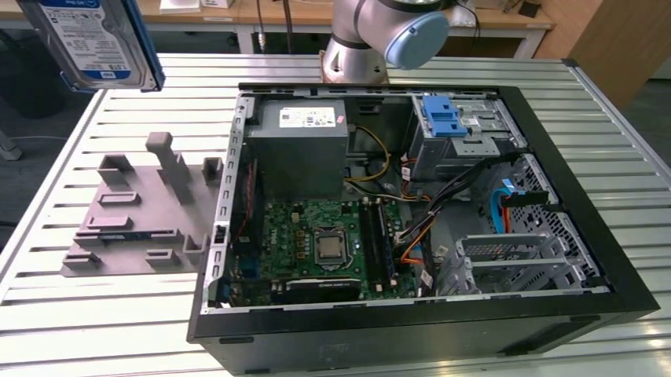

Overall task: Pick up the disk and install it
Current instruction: 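Pick up the disk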

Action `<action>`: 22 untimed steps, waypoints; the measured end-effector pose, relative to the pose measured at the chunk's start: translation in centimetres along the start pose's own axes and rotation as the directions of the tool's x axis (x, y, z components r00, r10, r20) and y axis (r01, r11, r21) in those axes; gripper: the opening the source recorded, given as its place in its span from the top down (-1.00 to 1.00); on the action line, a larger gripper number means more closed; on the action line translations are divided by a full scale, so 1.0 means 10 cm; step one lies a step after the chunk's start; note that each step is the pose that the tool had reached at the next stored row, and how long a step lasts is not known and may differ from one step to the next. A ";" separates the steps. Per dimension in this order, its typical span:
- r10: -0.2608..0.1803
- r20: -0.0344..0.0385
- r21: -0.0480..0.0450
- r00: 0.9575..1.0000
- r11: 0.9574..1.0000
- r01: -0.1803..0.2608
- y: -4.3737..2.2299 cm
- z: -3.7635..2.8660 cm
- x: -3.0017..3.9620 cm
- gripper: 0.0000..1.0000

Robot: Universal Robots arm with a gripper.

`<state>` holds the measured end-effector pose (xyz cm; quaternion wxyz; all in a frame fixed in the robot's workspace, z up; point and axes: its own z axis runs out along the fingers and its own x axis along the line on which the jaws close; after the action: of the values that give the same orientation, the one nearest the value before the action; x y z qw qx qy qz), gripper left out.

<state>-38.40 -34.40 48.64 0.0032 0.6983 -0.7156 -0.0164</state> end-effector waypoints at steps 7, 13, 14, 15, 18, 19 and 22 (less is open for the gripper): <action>0.000 0.000 0.000 1.000 1.000 0.000 -0.033 0.001 0.002 0.27; 0.000 0.000 0.000 1.000 1.000 0.000 -0.055 0.000 0.004 0.27; 0.000 0.000 0.000 1.000 1.000 0.000 -0.057 0.000 0.005 0.27; 0.000 0.000 0.000 1.000 1.000 0.000 -0.060 0.000 0.005 0.27; 0.000 0.000 0.000 1.000 1.000 0.000 -0.085 0.003 0.024 0.27; 0.000 0.000 0.000 1.000 1.000 0.000 -0.085 0.003 0.026 0.27; 0.000 0.000 0.000 1.000 1.000 0.000 -0.089 0.003 0.030 0.27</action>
<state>-37.52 -34.72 48.58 0.0032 0.6984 -0.7156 -0.0164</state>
